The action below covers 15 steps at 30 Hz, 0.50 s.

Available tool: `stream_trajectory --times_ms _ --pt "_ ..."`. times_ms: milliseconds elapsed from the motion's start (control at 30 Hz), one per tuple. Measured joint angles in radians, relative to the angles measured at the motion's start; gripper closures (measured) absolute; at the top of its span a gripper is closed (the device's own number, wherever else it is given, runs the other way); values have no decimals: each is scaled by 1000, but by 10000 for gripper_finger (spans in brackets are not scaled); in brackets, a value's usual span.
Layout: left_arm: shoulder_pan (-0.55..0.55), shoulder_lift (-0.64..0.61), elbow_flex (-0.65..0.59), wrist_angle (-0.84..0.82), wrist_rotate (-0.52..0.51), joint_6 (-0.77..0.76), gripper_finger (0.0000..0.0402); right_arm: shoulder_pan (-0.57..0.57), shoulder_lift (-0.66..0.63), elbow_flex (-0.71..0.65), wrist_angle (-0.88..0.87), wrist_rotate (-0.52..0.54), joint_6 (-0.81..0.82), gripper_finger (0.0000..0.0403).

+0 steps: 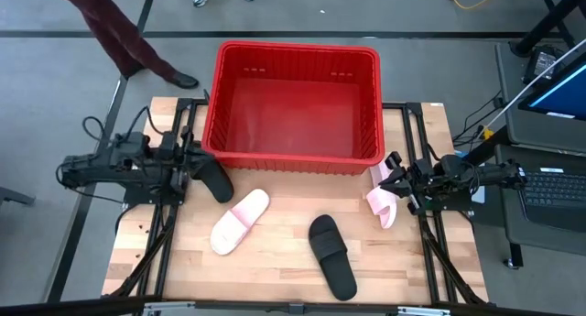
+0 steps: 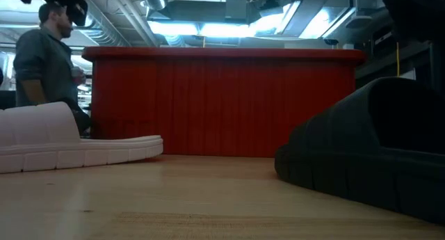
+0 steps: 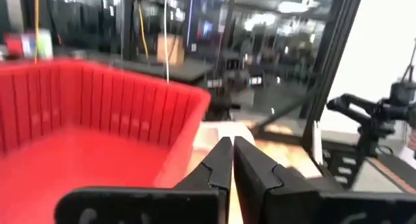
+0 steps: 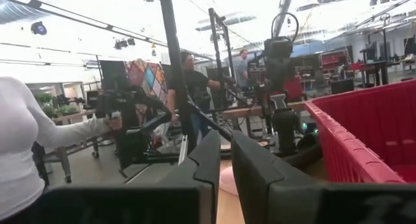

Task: Pick and place slides into bin
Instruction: Put the top black slipper into the red bin

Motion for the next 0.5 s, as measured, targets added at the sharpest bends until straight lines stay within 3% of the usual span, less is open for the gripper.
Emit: stream_trajectory --times_ms 200,500 --pt "0 170 141 -121 122 -63 393 0 0 0 0 0 -2 361" --pt "-19 363 330 -509 209 -286 390 0 0 0 -1 1 -7 361"
